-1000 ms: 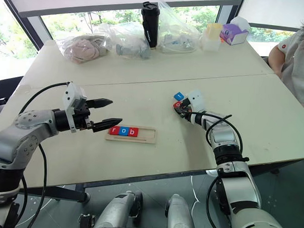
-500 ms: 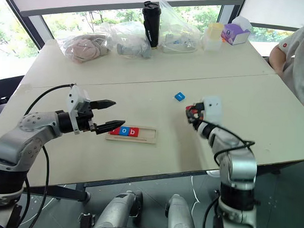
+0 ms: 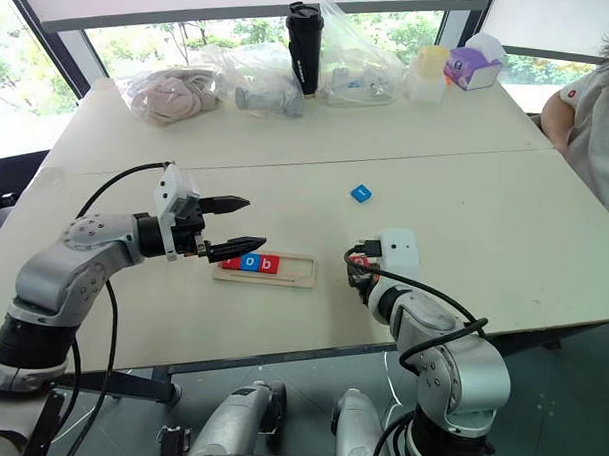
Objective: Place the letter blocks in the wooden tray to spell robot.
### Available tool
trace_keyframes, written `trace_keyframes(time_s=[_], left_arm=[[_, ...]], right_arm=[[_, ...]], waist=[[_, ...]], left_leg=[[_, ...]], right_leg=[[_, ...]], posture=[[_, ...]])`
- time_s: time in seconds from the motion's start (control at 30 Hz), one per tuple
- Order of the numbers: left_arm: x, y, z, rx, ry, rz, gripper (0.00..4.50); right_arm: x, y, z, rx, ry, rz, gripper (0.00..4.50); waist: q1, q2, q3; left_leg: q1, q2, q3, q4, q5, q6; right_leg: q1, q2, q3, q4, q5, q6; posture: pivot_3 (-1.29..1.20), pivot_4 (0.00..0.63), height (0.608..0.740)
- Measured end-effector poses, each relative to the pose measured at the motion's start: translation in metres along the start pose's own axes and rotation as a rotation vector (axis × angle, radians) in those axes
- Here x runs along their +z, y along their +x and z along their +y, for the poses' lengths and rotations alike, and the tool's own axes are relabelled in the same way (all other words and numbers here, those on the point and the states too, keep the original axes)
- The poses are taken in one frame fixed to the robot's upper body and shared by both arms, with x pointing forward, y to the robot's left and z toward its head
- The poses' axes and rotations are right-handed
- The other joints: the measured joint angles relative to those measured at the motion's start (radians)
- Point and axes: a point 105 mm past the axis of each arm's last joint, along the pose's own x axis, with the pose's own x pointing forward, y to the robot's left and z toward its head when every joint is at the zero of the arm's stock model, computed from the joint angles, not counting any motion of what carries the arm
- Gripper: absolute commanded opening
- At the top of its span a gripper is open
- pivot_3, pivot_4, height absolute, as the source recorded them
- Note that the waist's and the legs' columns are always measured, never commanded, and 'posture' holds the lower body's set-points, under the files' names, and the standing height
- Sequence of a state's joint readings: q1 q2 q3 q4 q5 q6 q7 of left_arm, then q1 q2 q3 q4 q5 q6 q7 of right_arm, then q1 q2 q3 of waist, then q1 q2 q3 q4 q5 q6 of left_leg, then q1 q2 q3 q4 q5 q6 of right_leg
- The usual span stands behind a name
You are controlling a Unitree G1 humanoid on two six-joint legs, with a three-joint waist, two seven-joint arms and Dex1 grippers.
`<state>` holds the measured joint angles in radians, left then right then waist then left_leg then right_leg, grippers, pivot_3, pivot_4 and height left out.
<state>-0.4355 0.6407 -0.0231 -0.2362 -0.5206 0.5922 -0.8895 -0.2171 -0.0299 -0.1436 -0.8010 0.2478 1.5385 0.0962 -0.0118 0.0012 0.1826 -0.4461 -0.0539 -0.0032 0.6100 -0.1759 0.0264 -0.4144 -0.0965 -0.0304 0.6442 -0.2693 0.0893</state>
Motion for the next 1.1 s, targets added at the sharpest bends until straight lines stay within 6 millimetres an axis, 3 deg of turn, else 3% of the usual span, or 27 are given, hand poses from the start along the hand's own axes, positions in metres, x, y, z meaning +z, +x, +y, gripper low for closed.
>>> trace_keyframes(time_s=[0.13, 0.17, 0.33, 0.53, 0.6, 0.77, 0.9, 1.1], left_arm=[[0.0, 0.001, 0.0, -0.002, 0.009, -0.007, 4.5], [0.0, 0.001, 0.0, -0.002, 0.009, -0.007, 4.5], [-0.001, 0.0, -0.001, -0.007, 0.006, -0.006, 4.5], [-0.003, -0.004, 0.0, -0.018, 0.013, 0.017, 4.5], [-0.003, -0.006, -0.003, -0.043, 0.02, 0.029, 4.5], [-0.003, -0.025, -0.016, -0.146, 0.078, 0.139, 4.5], [0.001, -0.031, -0.034, -0.234, 0.093, 0.177, 4.5], [-0.004, -0.04, -0.053, -0.28, 0.063, 0.225, 4.5]], right_arm=[[-0.001, 0.0, 0.001, 0.01, -0.002, 0.006, 4.23], [0.0, 0.0, 0.002, 0.015, -0.004, 0.005, 4.43], [0.012, -0.002, 0.007, 0.096, -0.09, -0.008, 4.43], [0.065, -0.024, -0.02, 0.285, -0.508, -0.158, 4.43], [0.059, -0.026, -0.021, 0.412, -0.6, -0.144, 4.43], [0.025, -0.011, -0.063, 0.582, -0.736, 0.034, 4.43], [0.006, 0.002, -0.067, 0.693, -0.827, 0.103, 4.43], [0.008, 0.015, -0.063, 0.755, -0.889, 0.084, 4.43]], waist=[[-0.001, 0.0, 0.0], [-0.001, 0.0, 0.0], [0.0, 0.0, 0.0], [0.001, -0.001, 0.0], [0.001, -0.001, 0.0], [0.0, -0.002, 0.001], [-0.001, -0.001, 0.001], [0.005, -0.001, 0.001]], left_leg=[[0.0, 0.0, 0.0, 0.0, 0.0, 0.0], [0.0, 0.0, 0.0, 0.0, 0.0, 0.0], [0.0, 0.0, 0.0, 0.001, 0.0, 0.0], [0.001, 0.0, -0.001, 0.0, -0.003, 0.005], [-0.001, 0.0, 0.0, 0.001, -0.003, 0.009], [-0.001, 0.0, 0.002, 0.002, -0.004, 0.011], [-0.001, 0.0, 0.001, 0.002, -0.004, 0.011], [-0.001, 0.0, 0.001, 0.002, -0.004, 0.01]], right_leg=[[0.0, 0.0, 0.0, 0.0, 0.0, 0.0], [0.0, 0.0, 0.0, 0.0, 0.0, 0.0], [0.0, 0.0, 0.0, 0.0, 0.0, 0.0], [0.01, 0.0, -0.003, -0.015, 0.0, 0.001], [0.012, 0.0, -0.003, -0.015, 0.0, 0.002], [0.011, 0.0, -0.002, -0.015, 0.0, 0.002], [0.011, -0.001, -0.002, -0.014, 0.0, 0.002], [0.01, -0.001, -0.002, -0.014, 0.0, 0.002]], posture=[[0.0, 0.15, 0.74], [0.0, 0.15, 0.74], [0.0, 0.15, 0.74], [0.0, 0.15, 0.74], [0.0, 0.15, 0.74], [0.0, 0.15, 0.74], [0.0, 0.15, 0.74], [0.0, 0.15, 0.74]])
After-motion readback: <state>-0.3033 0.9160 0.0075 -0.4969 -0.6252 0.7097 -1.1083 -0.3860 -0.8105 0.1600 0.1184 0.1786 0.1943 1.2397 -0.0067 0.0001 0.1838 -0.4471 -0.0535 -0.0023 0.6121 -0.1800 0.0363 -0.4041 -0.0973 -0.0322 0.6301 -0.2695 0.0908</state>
